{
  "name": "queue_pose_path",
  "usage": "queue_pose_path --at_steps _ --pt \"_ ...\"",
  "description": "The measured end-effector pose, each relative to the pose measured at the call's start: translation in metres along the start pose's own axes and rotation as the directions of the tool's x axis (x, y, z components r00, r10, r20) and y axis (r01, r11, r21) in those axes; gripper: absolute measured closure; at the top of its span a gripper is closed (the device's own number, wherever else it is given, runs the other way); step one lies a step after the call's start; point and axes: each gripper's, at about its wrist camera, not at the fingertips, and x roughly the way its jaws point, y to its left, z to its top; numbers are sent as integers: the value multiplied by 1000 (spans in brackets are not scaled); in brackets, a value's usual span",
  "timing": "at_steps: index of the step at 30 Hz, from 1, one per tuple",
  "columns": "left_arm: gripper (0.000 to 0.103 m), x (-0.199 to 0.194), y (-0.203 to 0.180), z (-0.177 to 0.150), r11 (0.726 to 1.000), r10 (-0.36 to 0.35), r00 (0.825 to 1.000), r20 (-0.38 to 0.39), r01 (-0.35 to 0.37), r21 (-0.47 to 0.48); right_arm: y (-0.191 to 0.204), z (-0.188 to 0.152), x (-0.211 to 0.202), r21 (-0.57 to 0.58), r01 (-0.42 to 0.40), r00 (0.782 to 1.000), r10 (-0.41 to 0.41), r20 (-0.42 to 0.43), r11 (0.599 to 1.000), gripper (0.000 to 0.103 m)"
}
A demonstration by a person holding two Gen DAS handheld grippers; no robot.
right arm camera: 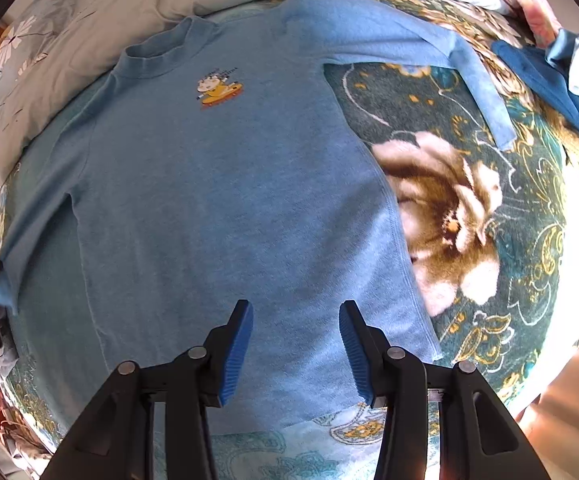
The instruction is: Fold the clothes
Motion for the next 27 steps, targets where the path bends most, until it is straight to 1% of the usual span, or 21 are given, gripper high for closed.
queue_pose_path --at_steps 2,4,5,6,7,8,9,10,11,12,14,16,18,20,21,24,27 --pt "94 -8 0 -5 1000 -7 1000 17 8 -10 -5 -2 -3 1 8 1000 -8 5 1000 55" --pt "83 -18 -2 -15 1000 -17 999 33 18 -22 -11 -4 -7 2 19 1000 -19 13 1000 55" --pt "73 -23 -3 -20 999 -23 999 40 24 -29 -16 -6 -9 7 28 999 -28 16 1000 55" --pt "67 -32 -6 -28 998 -44 998 54 46 -36 -21 -7 -11 13 36 999 -37 19 999 55" --pt "64 -43 -9 -38 996 -73 995 70 76 -43 -27 -9 -14 22 47 999 -48 21 999 55" --pt "54 -54 -13 -47 993 -101 991 87 105 -49 -36 -11 -16 33 58 998 -59 20 998 55" --pt "39 -63 -21 -61 989 -133 986 97 138 -50 -44 -12 -15 45 68 998 -69 14 997 55" --pt "35 -67 -30 -71 985 -163 982 97 167 -45 -53 -14 -15 57 77 997 -78 7 995 55" --pt "34 -67 -43 -84 977 -206 976 73 209 -33 -61 -15 -15 69 87 996 -87 1 994 55" --pt "33 -67 -59 -99 967 -255 966 41 256 -19 -70 -17 -14 80 93 996 -93 -7 992 55" --pt "33 -62 -91 -124 948 -317 948 -35 317 14 -84 -20 -7 83 90 996 -88 -28 992 55" --pt "33 -56 -127 -150 932 -346 931 -118 355 69 -95 -25 1 78 89 995 -85 -50 993 55" --pt "33 -53 -160 -173 912 -364 916 -169 387 133 -102 -28 11 66 84 994 -80 -69 994 55" --pt "33 -50 -184 -189 903 -357 913 -199 392 178 -109 -29 19 64 69 995 -64 -82 996 55" --pt "33 -48 -191 -194 902 -353 912 -208 391 184 -112 -29 23 61 55 995 -50 -84 997 55" --pt "33 -43 -201 -204 912 -340 913 -226 379 160 -116 -26 35 33 21 995 -17 -100 999 55" --pt "33 -43 -201 -208 924 -330 918 -220 362 126 -117 -23 43 -8 -13 993 12 -118 1000 55"
